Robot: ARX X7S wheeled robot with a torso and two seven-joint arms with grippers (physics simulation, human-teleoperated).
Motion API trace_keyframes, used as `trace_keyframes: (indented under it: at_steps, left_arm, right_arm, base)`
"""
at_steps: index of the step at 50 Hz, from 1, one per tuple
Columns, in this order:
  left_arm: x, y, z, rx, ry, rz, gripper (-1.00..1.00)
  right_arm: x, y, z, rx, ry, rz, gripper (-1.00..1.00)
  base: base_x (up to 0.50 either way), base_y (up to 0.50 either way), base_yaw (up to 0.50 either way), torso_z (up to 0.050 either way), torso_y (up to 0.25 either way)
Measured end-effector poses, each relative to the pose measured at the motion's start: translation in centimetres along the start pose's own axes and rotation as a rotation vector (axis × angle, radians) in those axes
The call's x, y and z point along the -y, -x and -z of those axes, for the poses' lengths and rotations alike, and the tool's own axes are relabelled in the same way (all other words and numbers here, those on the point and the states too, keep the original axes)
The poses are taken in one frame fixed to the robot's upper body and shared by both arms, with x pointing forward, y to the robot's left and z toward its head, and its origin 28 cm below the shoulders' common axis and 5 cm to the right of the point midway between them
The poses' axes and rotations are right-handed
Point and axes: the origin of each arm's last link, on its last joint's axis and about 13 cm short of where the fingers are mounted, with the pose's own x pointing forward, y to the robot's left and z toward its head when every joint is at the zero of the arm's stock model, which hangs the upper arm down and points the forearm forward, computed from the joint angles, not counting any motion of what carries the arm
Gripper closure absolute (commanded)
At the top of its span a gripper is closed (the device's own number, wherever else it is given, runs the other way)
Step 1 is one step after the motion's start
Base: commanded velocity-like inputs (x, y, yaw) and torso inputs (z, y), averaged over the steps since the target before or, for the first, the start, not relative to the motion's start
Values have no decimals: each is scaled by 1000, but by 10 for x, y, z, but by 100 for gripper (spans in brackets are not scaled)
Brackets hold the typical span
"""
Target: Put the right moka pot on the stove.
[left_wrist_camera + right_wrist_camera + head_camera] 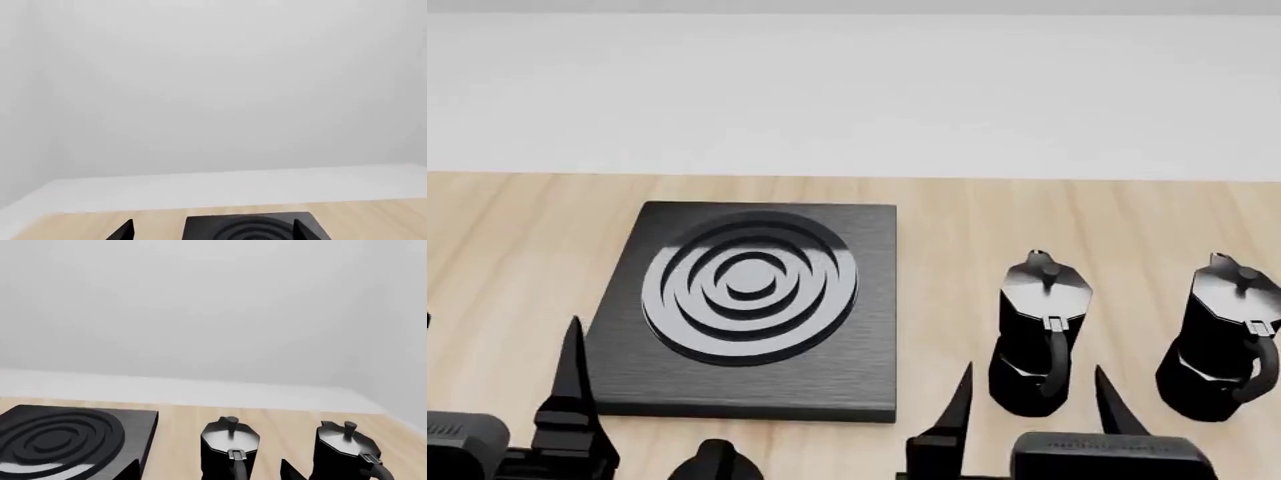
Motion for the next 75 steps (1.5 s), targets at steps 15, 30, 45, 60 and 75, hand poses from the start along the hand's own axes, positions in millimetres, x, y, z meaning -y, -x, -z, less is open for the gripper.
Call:
trace_keyframes:
  at_steps: [15,30,45,60,75]
  left_arm:
    - [1,1,-16,31,-20,10,-100]
    - [1,2,-20,43,-23,12,-100]
    - [1,2,-19,46,-15,9,-100]
    - [1,2,-19,50,-11,6,-100]
    - [0,2,-19,50,-14,0,-100]
  right_arm:
    - [1,1,-16,27,12,-5,-100]
    - [1,1,-19,23,11,-15,-100]
    - [-1,0,-20,16,15,-25,-100]
    - [-1,0,-19,14,23,-29,-100]
    - [-2,0,-19,13,27,-30,-100]
  base:
    - [0,0,0,0,0]
    - [0,0,0,0,-82]
    - [0,0,0,0,-131]
    - [0,0,0,0,-112]
    - [0,0,0,0,-112]
